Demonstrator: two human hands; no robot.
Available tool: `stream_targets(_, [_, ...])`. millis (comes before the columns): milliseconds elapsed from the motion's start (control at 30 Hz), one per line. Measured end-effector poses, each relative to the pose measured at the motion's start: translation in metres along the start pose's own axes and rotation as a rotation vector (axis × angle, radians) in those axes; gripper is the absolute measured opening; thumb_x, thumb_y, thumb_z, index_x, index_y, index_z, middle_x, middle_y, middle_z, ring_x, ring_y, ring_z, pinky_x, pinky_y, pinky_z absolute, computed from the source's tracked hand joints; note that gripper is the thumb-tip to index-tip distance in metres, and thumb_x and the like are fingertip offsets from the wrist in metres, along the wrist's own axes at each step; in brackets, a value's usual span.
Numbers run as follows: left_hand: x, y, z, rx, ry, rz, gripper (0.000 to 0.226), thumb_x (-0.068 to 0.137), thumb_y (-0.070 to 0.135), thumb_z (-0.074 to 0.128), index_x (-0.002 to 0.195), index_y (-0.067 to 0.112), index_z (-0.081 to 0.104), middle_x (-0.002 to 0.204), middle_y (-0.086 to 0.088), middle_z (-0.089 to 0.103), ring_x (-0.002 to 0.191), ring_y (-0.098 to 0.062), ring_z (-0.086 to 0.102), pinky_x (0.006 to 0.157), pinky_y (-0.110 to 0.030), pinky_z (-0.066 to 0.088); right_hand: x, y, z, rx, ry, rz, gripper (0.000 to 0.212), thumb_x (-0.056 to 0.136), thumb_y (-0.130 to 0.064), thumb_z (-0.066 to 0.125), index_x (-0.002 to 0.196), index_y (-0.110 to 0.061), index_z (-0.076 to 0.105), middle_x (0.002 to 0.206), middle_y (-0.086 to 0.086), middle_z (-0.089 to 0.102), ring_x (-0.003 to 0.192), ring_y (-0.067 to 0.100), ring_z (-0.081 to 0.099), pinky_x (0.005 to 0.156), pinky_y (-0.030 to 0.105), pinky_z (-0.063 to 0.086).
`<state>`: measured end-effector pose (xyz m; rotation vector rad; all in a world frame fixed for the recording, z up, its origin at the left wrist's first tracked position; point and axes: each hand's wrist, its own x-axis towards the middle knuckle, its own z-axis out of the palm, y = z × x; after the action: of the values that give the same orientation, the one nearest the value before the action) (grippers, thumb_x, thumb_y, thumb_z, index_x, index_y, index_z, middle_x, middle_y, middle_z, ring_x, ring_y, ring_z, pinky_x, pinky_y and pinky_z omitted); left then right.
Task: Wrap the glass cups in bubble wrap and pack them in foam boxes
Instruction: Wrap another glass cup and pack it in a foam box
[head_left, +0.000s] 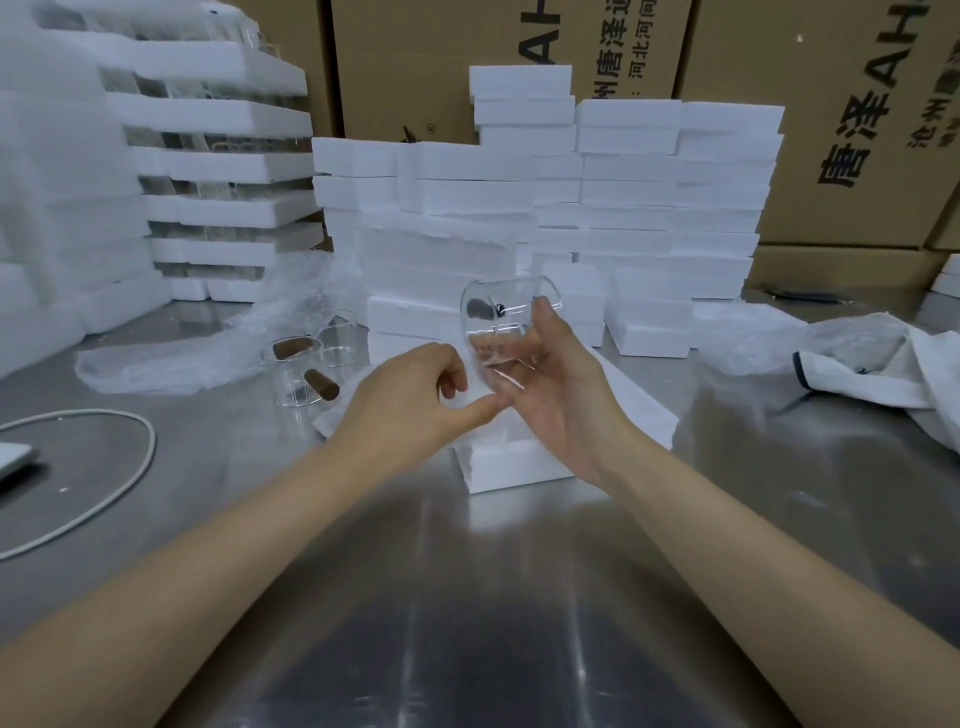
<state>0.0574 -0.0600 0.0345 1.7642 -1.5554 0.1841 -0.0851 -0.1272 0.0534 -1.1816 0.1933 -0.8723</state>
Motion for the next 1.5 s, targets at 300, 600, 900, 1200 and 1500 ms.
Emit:
stream_targets(300, [0.009,-0.013,-0.001,-0.384,0.026,-0.233,0.019,0.086,0.013,0.061,0.069,0.020,0.056,0.066,0.001,0.064,0.051,0.003,0.054,0.048,-0.008,0.036,0.004,-0.016,-0.016,0.084,0.214,-0.016,0.050,0.090,-0.057,0.045,0.061,-0.017,0.052,0.064,0.005,0.064,0.066,0.018,0.064,0.064,0.026,0.048])
stream_targets(600, [0.017,-0.009,-0.013,-0.768,0.113,-0.311,0.039,0.092,0.011,0.056,0.067,0.034,0.075,0.081,0.011,0.071,0.078,-0.012,0.057,0.073,-0.026,0.043,0.003,-0.014,-0.013,-0.134,0.226,0.115,0.043,0.088,-0.062,0.046,0.077,-0.020,0.049,0.065,0.001,0.055,0.048,0.014,0.055,0.042,0.017,0.035])
stream_targets(900, [0.012,-0.005,-0.014,-0.888,-0.052,-0.125,0.021,0.074,0.025,0.058,0.054,0.025,0.065,0.057,0.007,0.053,0.056,-0.010,0.045,0.056,-0.018,0.036,0.007,-0.010,-0.006,-0.374,0.255,0.007,0.045,0.075,-0.060,0.055,0.044,-0.028,0.063,0.063,-0.002,0.065,0.065,0.013,0.054,0.051,0.020,0.034])
stream_targets(1200, [0.014,-0.004,-0.016,-0.880,0.030,-0.055,0.021,0.082,0.021,0.061,0.063,0.029,0.063,0.075,0.018,0.060,0.068,-0.002,0.050,0.062,-0.014,0.040,0.006,-0.004,0.001,-0.208,0.229,-0.057,0.028,0.080,-0.043,0.068,0.072,-0.017,0.075,0.075,-0.003,0.070,0.070,0.015,0.062,0.061,0.021,0.045])
stream_targets(1500, [0.018,-0.010,-0.012,-0.833,0.239,-0.234,0.016,0.090,0.015,0.063,0.077,0.023,0.063,0.088,0.009,0.071,0.082,-0.001,0.065,0.082,-0.021,0.051,0.000,-0.008,0.002,-0.087,0.190,-0.035,0.057,0.081,-0.060,0.048,0.045,-0.016,0.056,0.065,0.010,0.064,0.058,0.015,0.056,0.057,0.024,0.040])
